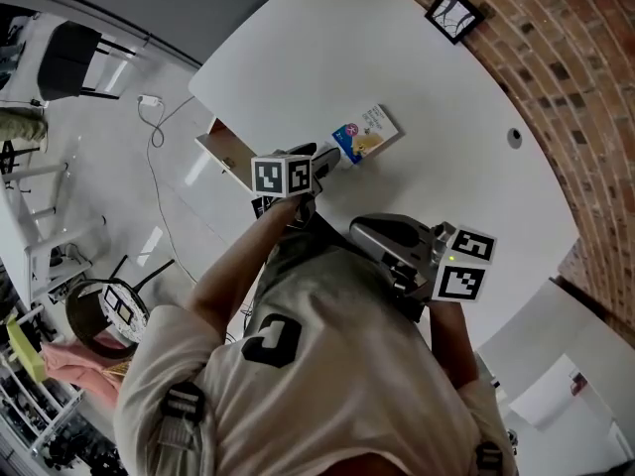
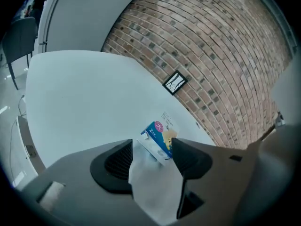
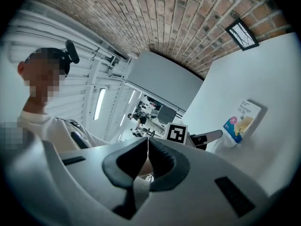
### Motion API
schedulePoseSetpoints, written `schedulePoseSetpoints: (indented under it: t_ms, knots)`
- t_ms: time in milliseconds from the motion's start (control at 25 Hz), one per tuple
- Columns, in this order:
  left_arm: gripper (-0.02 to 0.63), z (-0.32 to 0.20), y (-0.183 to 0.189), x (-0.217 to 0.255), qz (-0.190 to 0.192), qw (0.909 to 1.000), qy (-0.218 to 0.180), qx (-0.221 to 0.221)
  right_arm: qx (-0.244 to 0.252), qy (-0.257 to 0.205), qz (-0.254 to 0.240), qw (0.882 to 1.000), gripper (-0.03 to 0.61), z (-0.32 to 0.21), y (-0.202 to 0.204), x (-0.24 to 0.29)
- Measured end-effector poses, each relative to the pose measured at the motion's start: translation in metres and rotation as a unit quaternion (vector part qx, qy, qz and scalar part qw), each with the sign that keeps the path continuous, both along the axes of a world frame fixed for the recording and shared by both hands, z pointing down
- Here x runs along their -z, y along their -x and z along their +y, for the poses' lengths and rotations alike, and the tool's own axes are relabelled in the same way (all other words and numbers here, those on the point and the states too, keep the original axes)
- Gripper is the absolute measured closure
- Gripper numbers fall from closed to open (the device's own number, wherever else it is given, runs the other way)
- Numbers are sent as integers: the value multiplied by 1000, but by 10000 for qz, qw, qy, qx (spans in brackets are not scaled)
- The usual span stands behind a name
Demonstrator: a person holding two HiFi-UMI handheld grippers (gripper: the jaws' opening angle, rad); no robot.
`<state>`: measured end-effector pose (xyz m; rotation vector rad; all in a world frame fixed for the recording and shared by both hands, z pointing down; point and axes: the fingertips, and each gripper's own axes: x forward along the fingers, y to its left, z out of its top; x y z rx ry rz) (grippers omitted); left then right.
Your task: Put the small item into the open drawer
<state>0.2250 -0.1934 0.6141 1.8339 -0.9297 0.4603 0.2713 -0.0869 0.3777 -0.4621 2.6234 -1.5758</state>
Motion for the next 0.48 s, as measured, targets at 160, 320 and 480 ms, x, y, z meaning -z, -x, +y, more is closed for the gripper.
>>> schedulePoseSetpoints:
  t_ms: [160, 320, 480]
  knots:
    - [362, 0, -9, -10, -104, 9999, 126, -48, -122, -19, 24, 9999, 572, -1, -5, 1]
    - [362, 2, -15, -21, -403, 9989, 106, -228, -232, -79, 59, 9997, 572, 1, -11, 3]
    - [379, 3, -13, -25, -465, 9986, 44, -245, -307, -137, 77, 9994, 572, 6, -14, 5]
